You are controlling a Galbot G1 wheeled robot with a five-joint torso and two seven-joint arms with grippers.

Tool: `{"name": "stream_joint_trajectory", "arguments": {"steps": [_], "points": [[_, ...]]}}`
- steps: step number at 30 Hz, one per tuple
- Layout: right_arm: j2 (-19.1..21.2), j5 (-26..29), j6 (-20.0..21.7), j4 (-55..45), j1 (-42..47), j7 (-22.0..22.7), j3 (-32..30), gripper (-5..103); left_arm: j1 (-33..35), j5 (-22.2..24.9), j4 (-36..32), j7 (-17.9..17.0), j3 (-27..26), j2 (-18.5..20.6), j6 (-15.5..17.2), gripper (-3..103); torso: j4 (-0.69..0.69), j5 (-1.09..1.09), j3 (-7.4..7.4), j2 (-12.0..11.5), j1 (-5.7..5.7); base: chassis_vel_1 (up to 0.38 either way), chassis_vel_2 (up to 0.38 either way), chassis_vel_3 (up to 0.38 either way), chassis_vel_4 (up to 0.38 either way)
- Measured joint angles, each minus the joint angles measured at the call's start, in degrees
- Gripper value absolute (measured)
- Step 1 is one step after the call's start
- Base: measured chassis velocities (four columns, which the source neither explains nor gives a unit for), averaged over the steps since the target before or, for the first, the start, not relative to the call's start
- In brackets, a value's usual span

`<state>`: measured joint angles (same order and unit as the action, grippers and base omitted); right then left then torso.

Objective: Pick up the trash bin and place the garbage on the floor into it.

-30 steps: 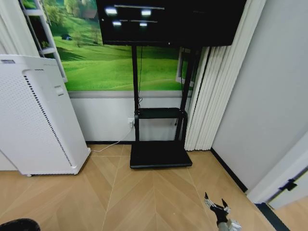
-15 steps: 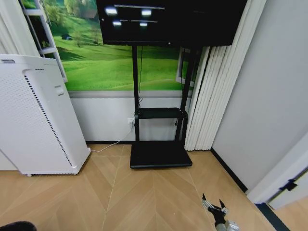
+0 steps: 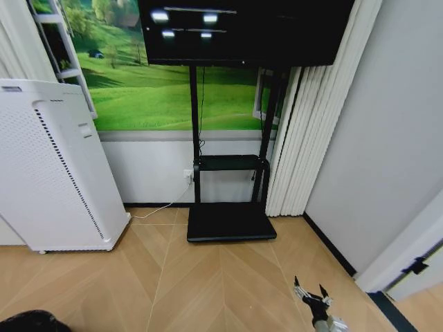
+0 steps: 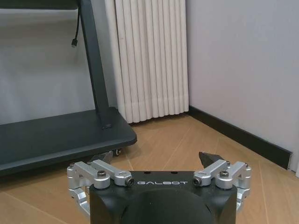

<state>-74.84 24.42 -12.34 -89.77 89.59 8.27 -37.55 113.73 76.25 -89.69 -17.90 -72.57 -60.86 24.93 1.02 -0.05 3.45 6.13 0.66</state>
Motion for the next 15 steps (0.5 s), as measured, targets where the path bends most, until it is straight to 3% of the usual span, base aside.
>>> {"name": "stream_joint_trajectory", "arguments": {"steps": [12,15], "points": [[0.0,0.5,-0.1,1.8,-0.5,0.1,1.1,100,0.2,1.1,-2.3,-2.9,-1.7,-0.3,-0.4,0,0.0,0.05,0.0,0.0,0.0,0.0,0.0,0.0,0.0],[0.1,0.7,-0.2,1.9,-0.5,0.0,1.0,100,0.1,1.3,-2.3,-3.4,-1.9,-0.4,-0.3,11,0.01,0.07,0.0,0.0,0.0,0.0,0.0,0.0,0.0]]}}
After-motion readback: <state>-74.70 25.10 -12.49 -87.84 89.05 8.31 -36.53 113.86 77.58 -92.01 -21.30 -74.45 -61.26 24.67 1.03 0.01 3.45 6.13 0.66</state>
